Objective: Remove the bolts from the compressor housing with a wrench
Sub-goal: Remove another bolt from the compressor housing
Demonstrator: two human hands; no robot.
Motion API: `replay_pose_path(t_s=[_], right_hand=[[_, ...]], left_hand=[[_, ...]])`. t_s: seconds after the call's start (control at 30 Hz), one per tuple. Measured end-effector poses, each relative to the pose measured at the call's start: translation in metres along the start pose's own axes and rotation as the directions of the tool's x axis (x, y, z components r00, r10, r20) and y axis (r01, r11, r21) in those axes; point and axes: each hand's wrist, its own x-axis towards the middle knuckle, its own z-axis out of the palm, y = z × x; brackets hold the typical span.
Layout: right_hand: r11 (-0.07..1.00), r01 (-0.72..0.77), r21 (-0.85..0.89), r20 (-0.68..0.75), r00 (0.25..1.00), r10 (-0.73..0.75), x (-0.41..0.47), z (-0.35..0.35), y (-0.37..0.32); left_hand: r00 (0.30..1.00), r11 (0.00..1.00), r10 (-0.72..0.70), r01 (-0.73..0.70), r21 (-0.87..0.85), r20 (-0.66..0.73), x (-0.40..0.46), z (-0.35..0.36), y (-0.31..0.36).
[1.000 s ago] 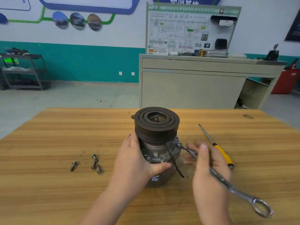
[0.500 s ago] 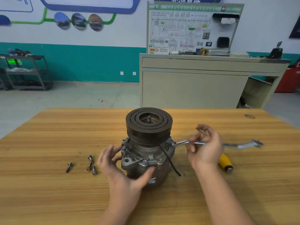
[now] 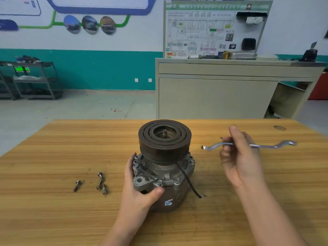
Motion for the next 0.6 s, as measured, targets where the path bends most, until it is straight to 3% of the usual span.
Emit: replay_pose_path(t_s=[0.1,0.2,0.47,0.6], right_hand=[[0.944,0.290,-0.159,-0.152,0.937,-0.314,-0.025,-0.003,0.011],[0.822,0.488,-0.294,-0.100,0.839,-0.535,-0.040,0.001,0.029],[0.633,0.652,-0.417,0.099,0.725,-0.681,-0.048,0.005,0.056],[0.365,0.758,-0.540,0.294,0.576,-0.763,-0.051,0.006,0.062]], left_hand=[[0.999,1.000,-0.018,0.019,0.018,-0.033,0.001,-0.002,0.000],[0.999,0.999,-0.021,0.022,0.030,-0.041,0.000,-0.002,0.000],[0.994,0.998,0.012,-0.005,0.065,-0.108,-0.008,0.001,0.001],[0.993,0.997,0.019,-0.011,0.070,-0.113,-0.009,0.001,-0.001]])
